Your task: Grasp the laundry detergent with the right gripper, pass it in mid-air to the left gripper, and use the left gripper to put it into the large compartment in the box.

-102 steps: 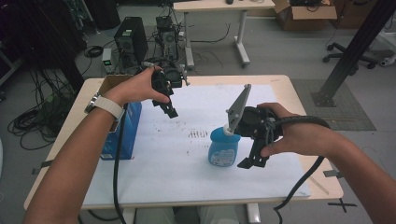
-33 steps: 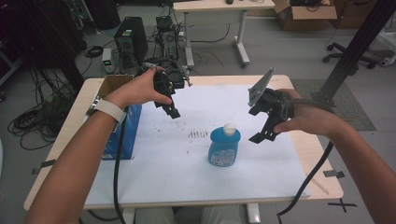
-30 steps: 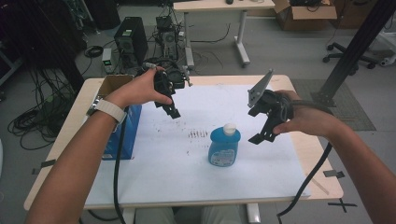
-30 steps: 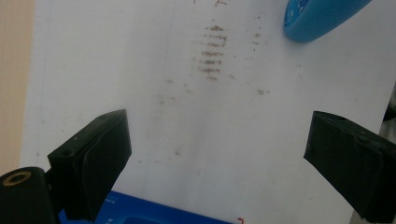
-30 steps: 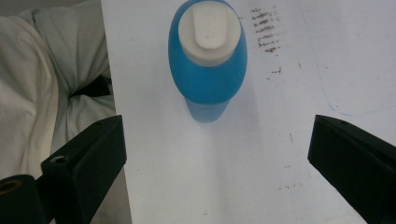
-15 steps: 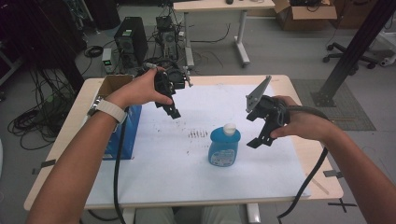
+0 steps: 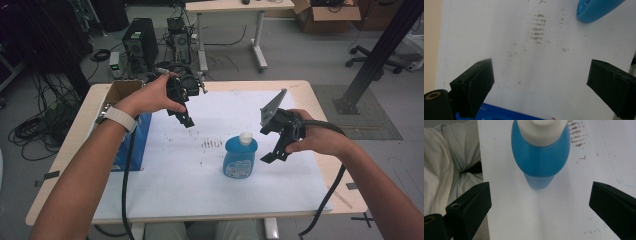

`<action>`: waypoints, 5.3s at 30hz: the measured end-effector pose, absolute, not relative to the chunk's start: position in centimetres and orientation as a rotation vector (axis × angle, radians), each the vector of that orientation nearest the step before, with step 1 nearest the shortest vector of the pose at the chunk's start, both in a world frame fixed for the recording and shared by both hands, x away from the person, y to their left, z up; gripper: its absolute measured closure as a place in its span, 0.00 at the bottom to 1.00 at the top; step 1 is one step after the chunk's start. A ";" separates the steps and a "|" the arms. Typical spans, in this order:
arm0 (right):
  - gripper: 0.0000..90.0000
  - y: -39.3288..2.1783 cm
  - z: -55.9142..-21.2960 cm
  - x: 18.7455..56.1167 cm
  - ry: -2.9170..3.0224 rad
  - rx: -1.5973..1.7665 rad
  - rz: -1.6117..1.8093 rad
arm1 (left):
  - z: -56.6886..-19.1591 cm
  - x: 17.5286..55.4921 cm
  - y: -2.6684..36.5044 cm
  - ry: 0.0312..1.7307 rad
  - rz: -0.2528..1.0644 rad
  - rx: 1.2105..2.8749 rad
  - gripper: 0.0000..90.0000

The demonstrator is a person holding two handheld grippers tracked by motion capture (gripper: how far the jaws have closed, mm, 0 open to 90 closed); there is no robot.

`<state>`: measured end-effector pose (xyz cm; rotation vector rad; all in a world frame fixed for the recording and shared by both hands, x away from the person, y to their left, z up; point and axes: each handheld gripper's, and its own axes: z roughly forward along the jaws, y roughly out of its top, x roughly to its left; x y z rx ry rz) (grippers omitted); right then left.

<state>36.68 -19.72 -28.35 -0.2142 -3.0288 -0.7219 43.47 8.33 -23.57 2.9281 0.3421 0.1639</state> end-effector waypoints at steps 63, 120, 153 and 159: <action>0.04 -21.5 -33.8 36.6 -2.898 -0.193 -1.157 | -23.9 43.6 8.1 0.341 0.170 2.934 0.09; 0.05 -19.9 -36.7 36.5 -2.850 -0.219 -1.323 | -24.0 43.6 8.3 0.349 0.170 2.928 0.09; 0.20 -19.0 -38.4 36.3 -2.796 -0.201 -1.438 | -24.6 43.7 8.6 0.363 0.151 2.927 0.09; 0.24 -19.1 -38.7 36.4 -2.785 -0.214 -1.449 | -24.6 43.7 8.6 0.361 0.152 2.928 0.09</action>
